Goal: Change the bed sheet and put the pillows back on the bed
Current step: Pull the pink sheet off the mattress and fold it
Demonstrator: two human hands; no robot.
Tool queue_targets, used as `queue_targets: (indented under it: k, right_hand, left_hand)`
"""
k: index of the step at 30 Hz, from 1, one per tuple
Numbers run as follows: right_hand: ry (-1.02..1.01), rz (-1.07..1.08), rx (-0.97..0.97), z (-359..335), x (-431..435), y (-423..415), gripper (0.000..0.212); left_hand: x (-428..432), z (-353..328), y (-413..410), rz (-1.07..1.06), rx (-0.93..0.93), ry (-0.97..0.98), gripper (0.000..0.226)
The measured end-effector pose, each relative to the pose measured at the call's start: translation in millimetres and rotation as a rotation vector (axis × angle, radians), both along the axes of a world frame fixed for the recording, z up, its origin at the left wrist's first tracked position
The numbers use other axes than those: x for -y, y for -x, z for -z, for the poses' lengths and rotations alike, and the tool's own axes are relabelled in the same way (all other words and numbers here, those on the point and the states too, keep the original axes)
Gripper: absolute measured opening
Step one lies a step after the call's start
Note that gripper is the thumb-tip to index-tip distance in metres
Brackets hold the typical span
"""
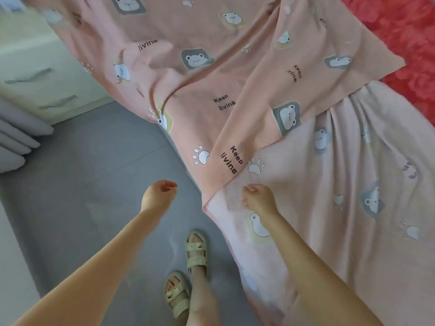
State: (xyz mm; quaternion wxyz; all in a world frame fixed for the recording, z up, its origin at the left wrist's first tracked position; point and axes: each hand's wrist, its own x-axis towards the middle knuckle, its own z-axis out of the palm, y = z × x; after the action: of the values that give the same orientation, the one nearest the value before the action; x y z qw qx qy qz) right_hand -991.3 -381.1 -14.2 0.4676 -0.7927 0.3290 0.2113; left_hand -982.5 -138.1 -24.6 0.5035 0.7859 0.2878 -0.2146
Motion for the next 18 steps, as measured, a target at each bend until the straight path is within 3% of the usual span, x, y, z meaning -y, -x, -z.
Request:
queue_targets:
  k: [2,4,9,12,15,18]
  right_hand:
    - [-0.027,0.131,0.0,3,10,-25,0.016]
    - [-0.019,0.183,-0.002,9,16,-49,0.018]
    - [-0.307,0.483,-0.054,27,14,-117,0.031]
    - [-0.25,0.615,0.022,29,0,-162,0.01]
    - [0.061,0.421,0.236,20,-35,-198,0.022]
    - [0.018,0.03,0.378,-6,-83,-213,0.027]
  left_hand:
    - [5,0,-20,0.062,0.009,-0.012,0.015]
    - [6,2,-42,0.054,0.004,-0.008,0.015]
    - [-16,19,-106,-0.093,-0.058,0.011,0.017]
    - [-31,29,-151,-0.208,-0.119,0.054,0.024]
    - [-47,43,-194,-0.284,-0.144,0.056,0.03]
    - [-63,57,-229,-0.338,-0.159,0.071,0.029]
